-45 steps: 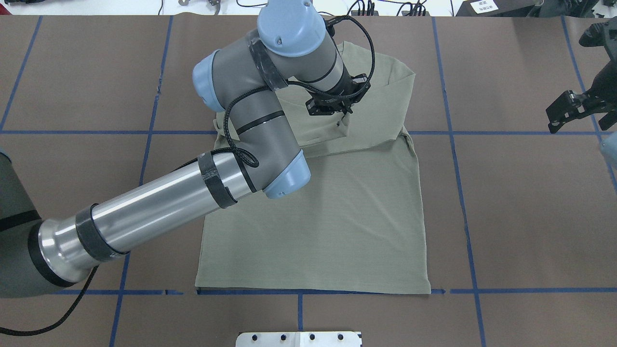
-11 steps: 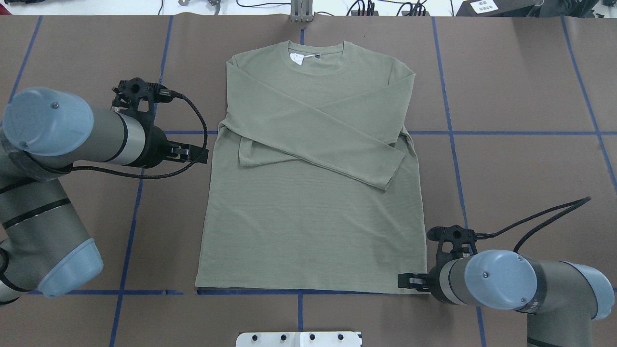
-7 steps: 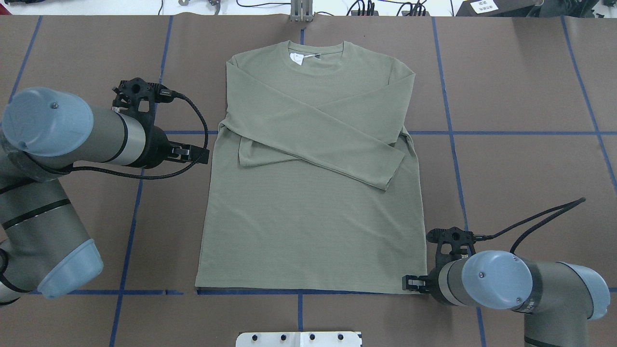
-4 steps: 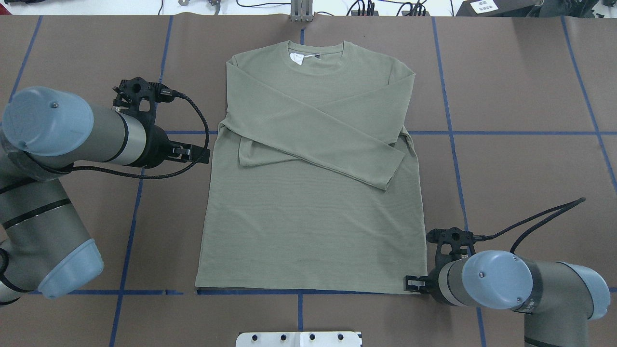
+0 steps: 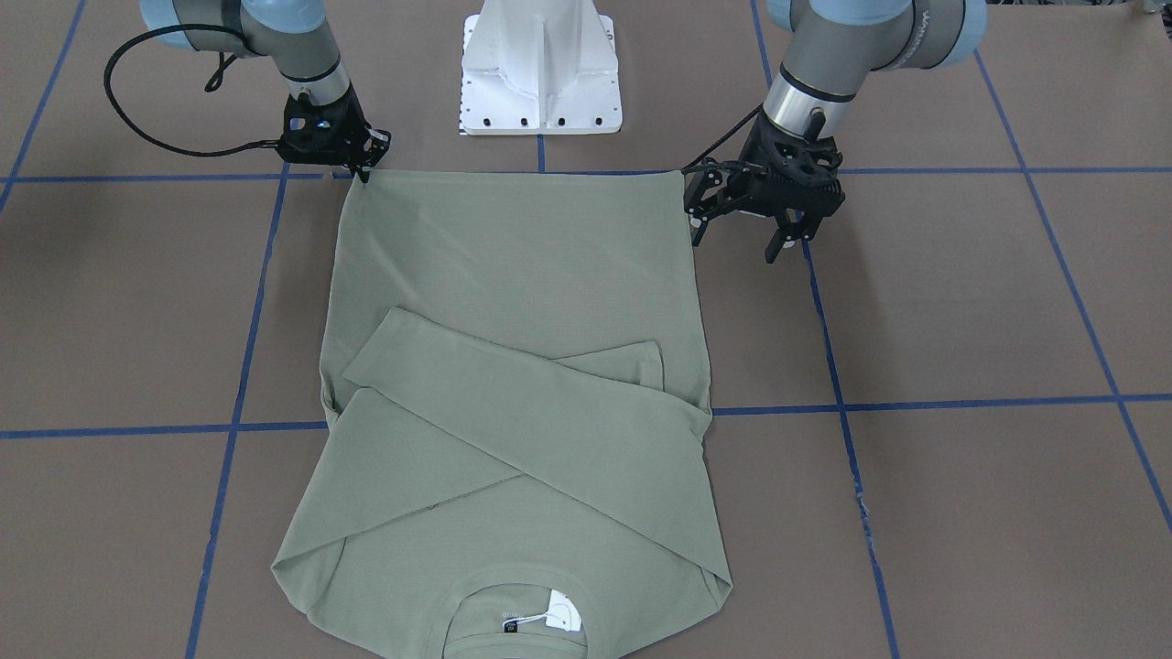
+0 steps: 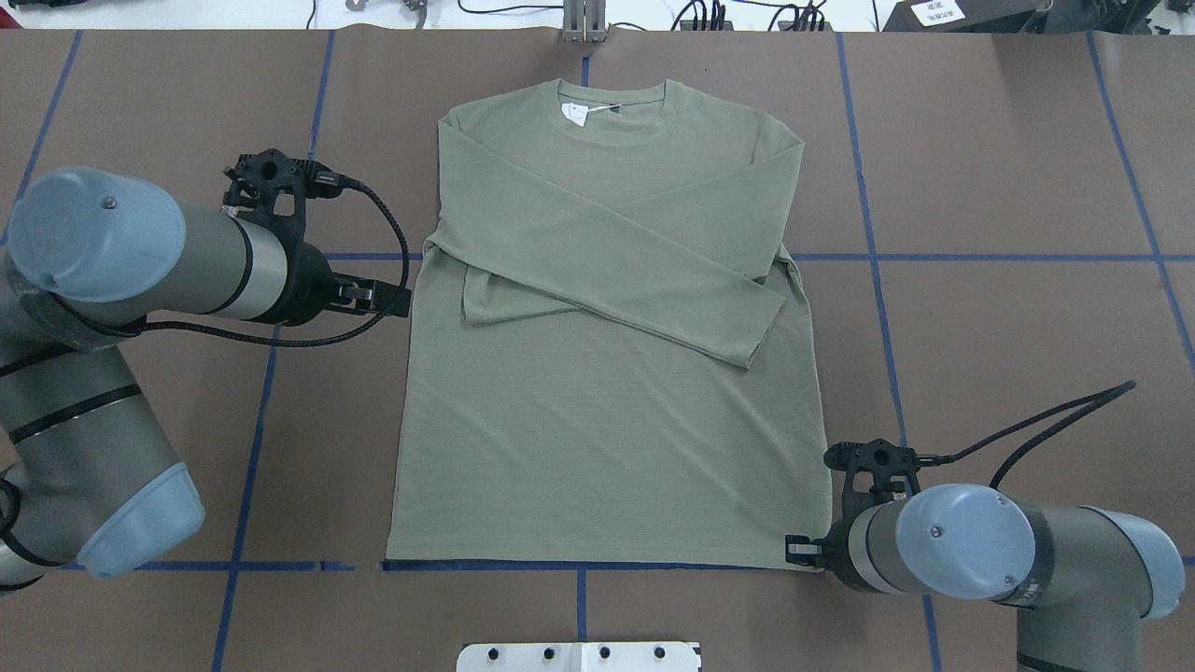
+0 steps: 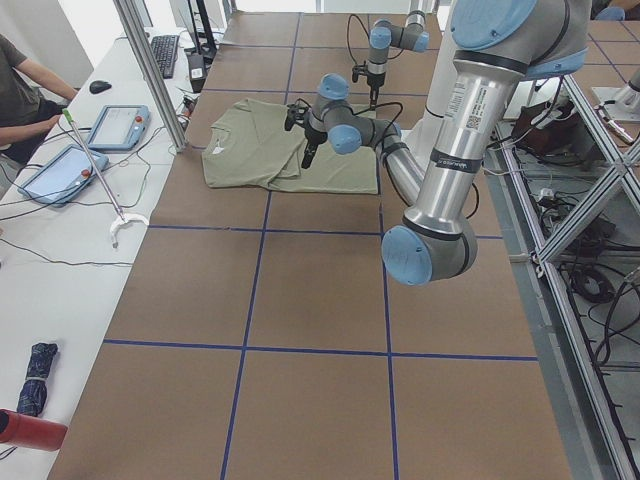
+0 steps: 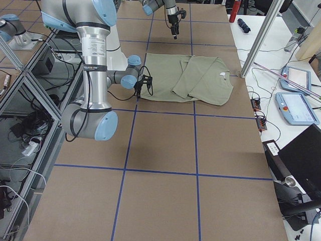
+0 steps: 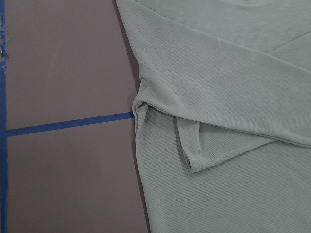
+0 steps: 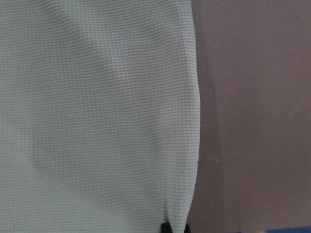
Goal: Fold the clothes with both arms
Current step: 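Grasp the hem corner nearest the robot with the right gripper while the left gripper descends, then grasp the other hem corner with the left gripper and hold both corners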
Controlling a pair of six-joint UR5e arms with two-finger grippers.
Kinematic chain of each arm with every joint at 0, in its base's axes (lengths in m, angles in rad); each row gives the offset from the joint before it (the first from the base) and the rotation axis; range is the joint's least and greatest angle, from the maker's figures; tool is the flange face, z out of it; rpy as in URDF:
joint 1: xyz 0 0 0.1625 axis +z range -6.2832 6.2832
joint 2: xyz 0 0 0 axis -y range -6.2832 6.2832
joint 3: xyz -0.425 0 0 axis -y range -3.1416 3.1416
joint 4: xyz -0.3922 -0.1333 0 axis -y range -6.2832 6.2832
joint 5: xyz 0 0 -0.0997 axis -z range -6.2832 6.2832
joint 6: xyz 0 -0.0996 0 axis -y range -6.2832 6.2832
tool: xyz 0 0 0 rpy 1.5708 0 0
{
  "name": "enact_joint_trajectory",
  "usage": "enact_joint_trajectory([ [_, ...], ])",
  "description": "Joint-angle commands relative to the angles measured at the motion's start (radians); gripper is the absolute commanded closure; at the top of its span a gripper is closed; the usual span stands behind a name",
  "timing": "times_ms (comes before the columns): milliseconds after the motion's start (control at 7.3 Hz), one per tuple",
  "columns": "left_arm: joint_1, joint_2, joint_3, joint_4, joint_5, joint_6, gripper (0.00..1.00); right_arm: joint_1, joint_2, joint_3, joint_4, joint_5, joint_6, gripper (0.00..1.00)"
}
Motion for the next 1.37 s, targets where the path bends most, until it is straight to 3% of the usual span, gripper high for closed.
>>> enact_joint_trajectory([
  [0,0.005,0.013,0.002,0.002,0.000,-0.019,0.00,0.003,0.001,0.045,-0.001,-0.002,0.001,1.00],
  [411,0.185,0.037,-0.001,0.000,0.012,-0.355,0.00,0.008,0.002,0.079,0.000,-0.002,0.001,1.00],
  [685,0.348,0.039,-0.001,0.008,0.099,-0.519,0.00,0.026,0.002,0.094,0.002,0.004,0.001,1.00],
  [959,0.427,0.059,0.002,0.049,0.153,-0.579,0.01,0.032,0.002,0.100,0.000,0.009,0.001,1.00],
  [1232,0.427,0.082,0.011,0.065,0.160,-0.580,0.01,0.037,0.002,0.099,0.002,0.014,0.001,1.00],
])
